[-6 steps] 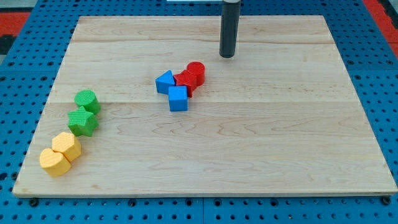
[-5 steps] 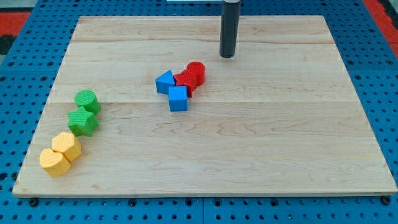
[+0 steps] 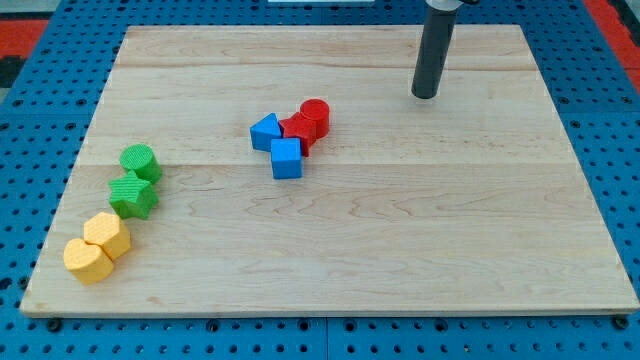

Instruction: Separate the yellow and green blocks

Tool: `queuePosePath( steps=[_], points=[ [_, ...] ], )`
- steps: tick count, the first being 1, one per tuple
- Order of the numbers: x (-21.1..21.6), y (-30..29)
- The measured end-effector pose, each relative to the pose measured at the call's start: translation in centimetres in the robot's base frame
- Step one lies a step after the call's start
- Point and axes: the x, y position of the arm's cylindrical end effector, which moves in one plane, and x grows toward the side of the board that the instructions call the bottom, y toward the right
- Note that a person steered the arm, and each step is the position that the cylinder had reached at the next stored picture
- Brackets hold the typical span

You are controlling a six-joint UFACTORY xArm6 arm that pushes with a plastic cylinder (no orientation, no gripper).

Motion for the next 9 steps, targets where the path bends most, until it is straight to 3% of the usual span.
queuePosePath(
  steps=[1,3,5,7,9],
  points=[
    [-0.3,-3.6],
    [0.3,-3.4],
    [13.3,-2.1],
    [25.7,-10.0],
    [27.7,-15.1]
  ],
)
